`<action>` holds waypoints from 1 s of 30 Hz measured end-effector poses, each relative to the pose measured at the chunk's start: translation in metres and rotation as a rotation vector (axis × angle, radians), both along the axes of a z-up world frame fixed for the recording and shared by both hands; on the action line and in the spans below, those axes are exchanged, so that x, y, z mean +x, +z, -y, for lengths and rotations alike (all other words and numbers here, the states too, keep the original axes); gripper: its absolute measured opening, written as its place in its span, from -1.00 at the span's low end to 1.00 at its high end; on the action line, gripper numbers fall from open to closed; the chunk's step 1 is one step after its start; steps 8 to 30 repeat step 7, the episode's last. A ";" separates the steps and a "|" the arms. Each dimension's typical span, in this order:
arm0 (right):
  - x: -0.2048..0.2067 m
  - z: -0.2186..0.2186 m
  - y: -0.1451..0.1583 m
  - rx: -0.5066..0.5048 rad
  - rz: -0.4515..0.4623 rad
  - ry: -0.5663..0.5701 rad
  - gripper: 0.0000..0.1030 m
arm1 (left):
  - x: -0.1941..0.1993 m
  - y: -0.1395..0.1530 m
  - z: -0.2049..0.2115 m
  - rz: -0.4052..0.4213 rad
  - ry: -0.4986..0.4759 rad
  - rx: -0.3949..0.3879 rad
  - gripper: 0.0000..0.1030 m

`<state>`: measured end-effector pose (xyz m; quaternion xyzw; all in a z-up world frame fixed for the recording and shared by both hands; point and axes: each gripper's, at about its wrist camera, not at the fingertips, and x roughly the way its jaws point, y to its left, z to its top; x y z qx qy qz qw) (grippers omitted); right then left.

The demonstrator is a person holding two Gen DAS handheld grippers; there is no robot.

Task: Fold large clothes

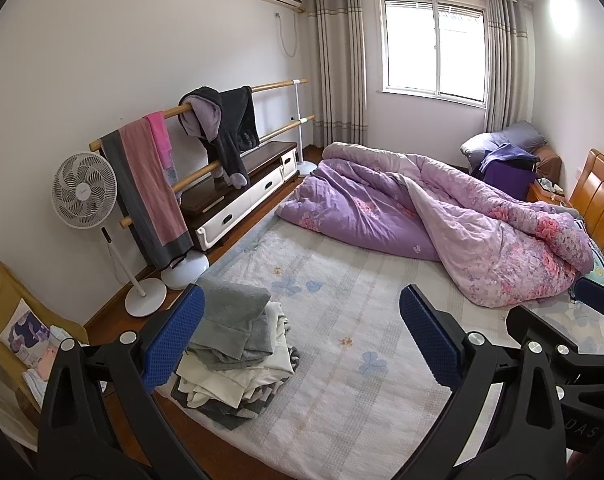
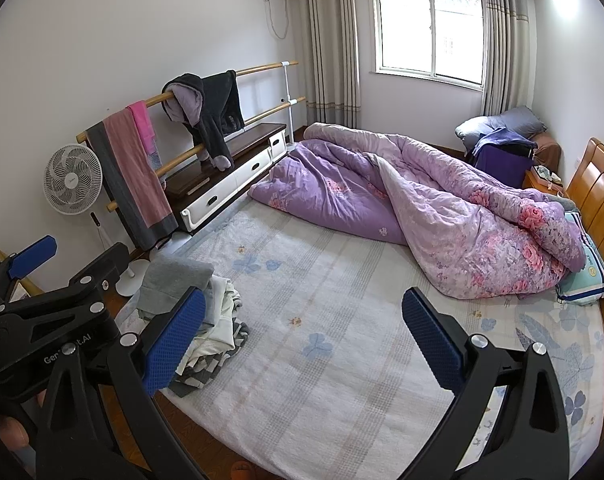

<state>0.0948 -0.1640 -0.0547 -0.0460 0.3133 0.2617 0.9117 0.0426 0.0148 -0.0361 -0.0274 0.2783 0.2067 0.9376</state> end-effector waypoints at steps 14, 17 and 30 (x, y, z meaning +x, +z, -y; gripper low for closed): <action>-0.001 -0.005 -0.004 -0.004 -0.013 -0.002 0.85 | 0.000 -0.003 -0.007 -0.010 -0.003 0.000 0.90; -0.001 -0.005 -0.004 -0.004 -0.013 -0.002 0.85 | 0.000 -0.003 -0.007 -0.010 -0.003 0.000 0.90; -0.001 -0.005 -0.004 -0.004 -0.013 -0.002 0.85 | 0.000 -0.003 -0.007 -0.010 -0.003 0.000 0.90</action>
